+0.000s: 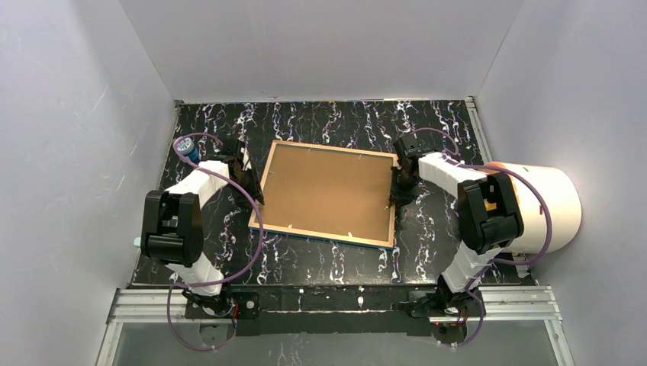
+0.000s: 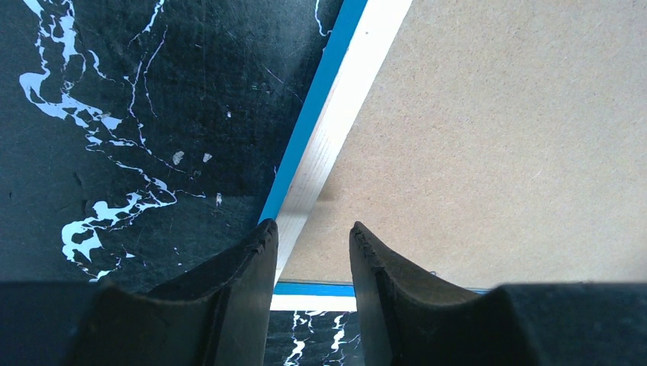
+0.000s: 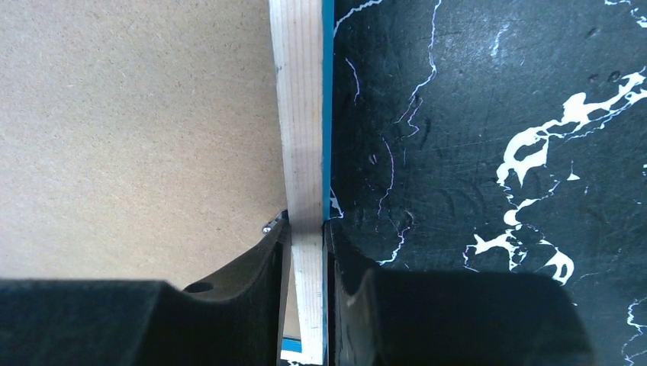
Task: Put the photo into the frame
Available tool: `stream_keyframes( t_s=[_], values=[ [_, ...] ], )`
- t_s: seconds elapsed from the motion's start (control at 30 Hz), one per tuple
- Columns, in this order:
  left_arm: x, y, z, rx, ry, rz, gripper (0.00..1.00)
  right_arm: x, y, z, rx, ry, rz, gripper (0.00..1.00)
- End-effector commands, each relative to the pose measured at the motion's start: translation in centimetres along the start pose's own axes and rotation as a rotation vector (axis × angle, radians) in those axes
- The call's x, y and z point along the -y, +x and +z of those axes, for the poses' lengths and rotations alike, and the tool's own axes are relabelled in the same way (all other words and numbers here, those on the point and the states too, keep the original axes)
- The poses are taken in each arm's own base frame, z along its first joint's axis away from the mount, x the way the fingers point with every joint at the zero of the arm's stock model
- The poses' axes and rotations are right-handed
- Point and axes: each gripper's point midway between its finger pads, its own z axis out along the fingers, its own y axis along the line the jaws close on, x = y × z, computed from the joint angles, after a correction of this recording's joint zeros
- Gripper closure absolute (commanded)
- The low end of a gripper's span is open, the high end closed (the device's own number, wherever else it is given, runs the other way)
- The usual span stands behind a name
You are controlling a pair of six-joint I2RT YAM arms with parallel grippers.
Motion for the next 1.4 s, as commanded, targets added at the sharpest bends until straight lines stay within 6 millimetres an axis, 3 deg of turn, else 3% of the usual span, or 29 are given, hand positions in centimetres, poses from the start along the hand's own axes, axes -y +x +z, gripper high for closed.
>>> stream_keyframes(
  t_s=[0.0,0.5,0.6,0.77,0.87,0.97,1.1,1.37],
  values=[
    [0.0,1.1,0.3,-0.038,0.006,0.003,0.61,1.6,1.9,1.8,-0.067,0.129,-0.039,0.74],
    [-0.1,1.5,0.5,-0.043,0.009,0.002,0.61,1.8,3.0,3.5,-0.105,0.249,-0.097,0.73],
    [-0.2,1.4,0.4,-0.039,0.006,0.002,0.61,1.0,1.7,2.1,-0.047,0.229,-0.075,0.71],
    [-0.2,1.2,0.3,-0.03,-0.002,0.002,0.61,-1.0,-1.5,-2.5,0.101,0.171,-0.03,0.63],
    [-0.4,1.3,0.4,-0.031,-0.008,-0.001,0.61,-1.7,-1.9,-3.8,0.131,0.135,-0.003,0.59],
    [-0.4,1.3,0.4,-0.029,-0.009,0.0,0.61,-2.1,-1.0,-3.1,0.099,0.103,0.015,0.53],
    [-0.5,1.4,0.5,-0.032,-0.01,0.0,0.61,-1.9,0.4,-1.6,0.037,0.104,0.03,0.52],
    [-0.5,1.4,0.5,-0.031,-0.008,0.0,0.61,-0.8,1.0,0.1,0.007,0.154,0.021,0.65]
  ],
)
